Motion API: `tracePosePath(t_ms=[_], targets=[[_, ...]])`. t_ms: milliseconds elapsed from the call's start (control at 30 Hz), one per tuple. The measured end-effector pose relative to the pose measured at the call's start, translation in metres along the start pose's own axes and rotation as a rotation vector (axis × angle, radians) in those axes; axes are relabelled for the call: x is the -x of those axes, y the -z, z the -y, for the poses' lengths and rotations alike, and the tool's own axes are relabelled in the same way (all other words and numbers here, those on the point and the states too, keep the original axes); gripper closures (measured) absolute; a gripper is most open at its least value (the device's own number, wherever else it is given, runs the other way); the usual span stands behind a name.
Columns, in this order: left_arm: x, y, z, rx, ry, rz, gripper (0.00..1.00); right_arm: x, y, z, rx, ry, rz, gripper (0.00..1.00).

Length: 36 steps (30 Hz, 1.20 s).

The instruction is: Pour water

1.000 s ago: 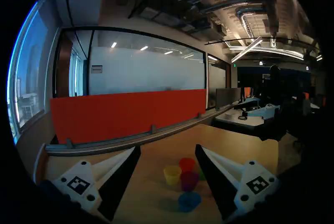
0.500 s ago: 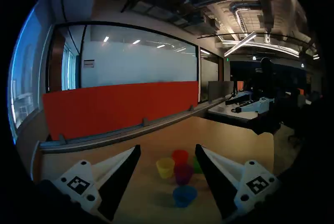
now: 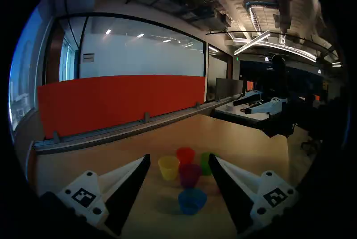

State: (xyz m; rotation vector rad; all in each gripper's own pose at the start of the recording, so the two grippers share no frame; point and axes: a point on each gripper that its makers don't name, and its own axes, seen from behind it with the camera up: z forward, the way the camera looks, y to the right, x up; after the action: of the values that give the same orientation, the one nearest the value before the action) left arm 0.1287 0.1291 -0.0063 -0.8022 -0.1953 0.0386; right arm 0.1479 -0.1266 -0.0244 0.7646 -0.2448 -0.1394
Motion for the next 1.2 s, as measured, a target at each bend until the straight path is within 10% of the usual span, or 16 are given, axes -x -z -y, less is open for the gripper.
tracePosePath(t_ms=[1200], targets=[[0.097,-0.032,-0.018,0.080,-0.103,0.190,0.03,0.066,-0.036,-0.013,-0.015,0.010,0.122,0.00]])
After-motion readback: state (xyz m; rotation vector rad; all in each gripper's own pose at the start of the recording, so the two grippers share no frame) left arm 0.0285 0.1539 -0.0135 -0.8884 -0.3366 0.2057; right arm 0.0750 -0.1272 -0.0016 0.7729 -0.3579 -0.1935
